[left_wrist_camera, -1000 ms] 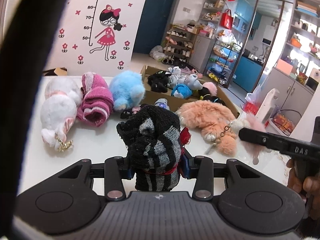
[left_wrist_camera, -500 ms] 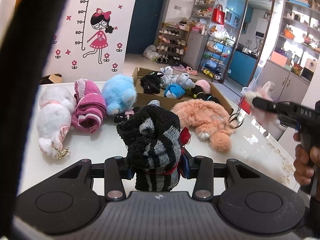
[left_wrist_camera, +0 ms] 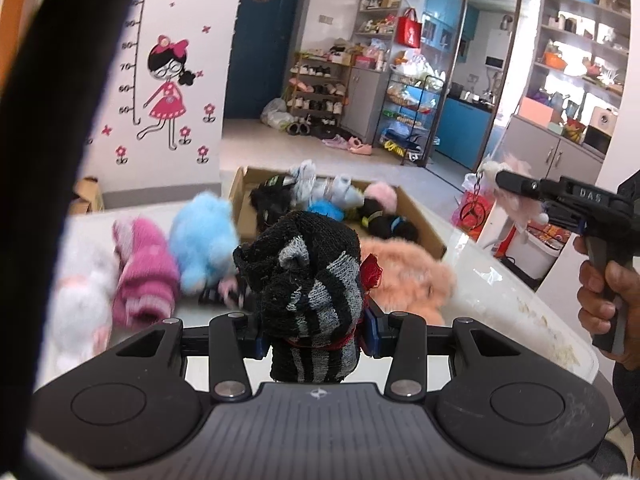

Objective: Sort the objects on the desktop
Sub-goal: 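Lift the striped sock with the left gripper while the right lifts the pink fur keychain, then carry the striped sock and pink keychain over the box and open both grippers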

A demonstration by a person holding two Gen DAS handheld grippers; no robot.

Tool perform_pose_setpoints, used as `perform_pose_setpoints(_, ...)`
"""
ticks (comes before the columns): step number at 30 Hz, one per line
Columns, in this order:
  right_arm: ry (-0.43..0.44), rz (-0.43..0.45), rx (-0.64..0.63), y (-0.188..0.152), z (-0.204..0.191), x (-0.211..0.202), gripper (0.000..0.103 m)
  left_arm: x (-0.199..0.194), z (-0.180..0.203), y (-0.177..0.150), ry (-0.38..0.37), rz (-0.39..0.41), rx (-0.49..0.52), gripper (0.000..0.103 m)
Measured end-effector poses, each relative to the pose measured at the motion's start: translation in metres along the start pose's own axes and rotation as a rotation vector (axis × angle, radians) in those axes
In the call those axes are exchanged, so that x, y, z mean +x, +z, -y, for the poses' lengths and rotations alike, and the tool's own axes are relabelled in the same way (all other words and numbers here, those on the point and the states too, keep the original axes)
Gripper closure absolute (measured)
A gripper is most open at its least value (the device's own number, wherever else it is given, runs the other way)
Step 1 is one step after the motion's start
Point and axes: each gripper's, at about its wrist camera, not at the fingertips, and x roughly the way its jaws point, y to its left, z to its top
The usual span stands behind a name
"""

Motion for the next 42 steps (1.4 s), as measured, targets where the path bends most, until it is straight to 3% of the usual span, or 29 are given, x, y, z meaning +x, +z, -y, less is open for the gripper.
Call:
perform_pose_setpoints(7, -0.073, -0.005, -0.068, 0.040, 0.019, 0.031, 0.060, 0.071, 0.001, 0.065, -0.032, -0.015, 0.025, 0.064)
perform_pose_setpoints(11, -0.111, -0.022, -0.094, 0.060, 0.034, 0.060, 0.060, 0.127, -0.003, 0.090, -0.070, -0.037, -0.017, 0.064)
perform_pose_setpoints(16, -0.148, -0.072, -0.122, 0.073, 0.053, 0.112, 0.060, 0.194, -0.010, 0.098, -0.105, -0.082, -0.079, 0.064)
perform_pose_setpoints(23, -0.185, -0.159, -0.173, 0.068, 0.073, 0.191, 0.060, 0.266, -0.012, 0.098, -0.084, -0.139, -0.068, 0.064)
perform_pose_setpoints(30, -0.216, -0.223, -0.189, 0.047, 0.093, 0.253, 0.060, 0.297, -0.020, 0.089, -0.015, -0.184, -0.053, 0.064)
perform_pose_setpoints(38, -0.267, -0.258, -0.260, 0.039, 0.094, 0.279, 0.060, 0.285, -0.014, 0.096, 0.004, -0.178, 0.038, 0.064)
perform_pose_setpoints(42, -0.296, -0.319, -0.322, 0.028, 0.087, 0.291, 0.059, 0.294, -0.006, 0.099, 0.035, -0.188, 0.102, 0.063)
